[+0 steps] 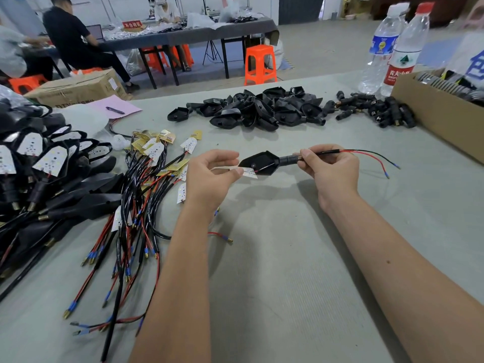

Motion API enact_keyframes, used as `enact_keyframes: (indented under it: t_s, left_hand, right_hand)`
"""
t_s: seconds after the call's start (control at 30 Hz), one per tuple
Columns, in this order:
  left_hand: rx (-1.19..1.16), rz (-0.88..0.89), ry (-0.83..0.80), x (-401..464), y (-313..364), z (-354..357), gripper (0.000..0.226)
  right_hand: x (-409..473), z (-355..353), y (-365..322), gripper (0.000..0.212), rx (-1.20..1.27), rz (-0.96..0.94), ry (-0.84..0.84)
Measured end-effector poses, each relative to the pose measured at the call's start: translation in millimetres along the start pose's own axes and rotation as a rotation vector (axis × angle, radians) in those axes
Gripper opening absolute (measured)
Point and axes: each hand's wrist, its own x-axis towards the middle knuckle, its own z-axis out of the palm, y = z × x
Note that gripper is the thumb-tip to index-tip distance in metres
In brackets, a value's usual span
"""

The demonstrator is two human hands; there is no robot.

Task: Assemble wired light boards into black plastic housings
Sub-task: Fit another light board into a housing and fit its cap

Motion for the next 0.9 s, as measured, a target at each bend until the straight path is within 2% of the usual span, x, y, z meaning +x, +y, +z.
enact_keyframes:
  t_s: [0.17,0.33,0.43,0.67,0.9]
  left_hand:
    - [-0.273,-0.251,0.041,-2,1,-5,0.025]
    - [-0.089,-0.155,0.081,-1,2,-9,0.024]
    - [-0.112,-0.165,0.053,-2,6,-4,0.024]
    - [-0.486,-0.313,0.07,0,6,-8,0.023]
    - [-0.49,-0.39,0.057,-4,6,-2,0.019]
  right_hand:
    - [1,1,0,0.008,-0.119,-0.007,-0.049]
    - [-3,4,3,0.012,-0.351,-0.115,-0.068]
    - [-3,3,4,0.012,-0.427,-0.161,-0.032]
    - [1,-2,-1,0.009,-0.158,-0.049,-0.128]
    - [-3,-3,-9,0.008,0.032,0.018,-0.121]
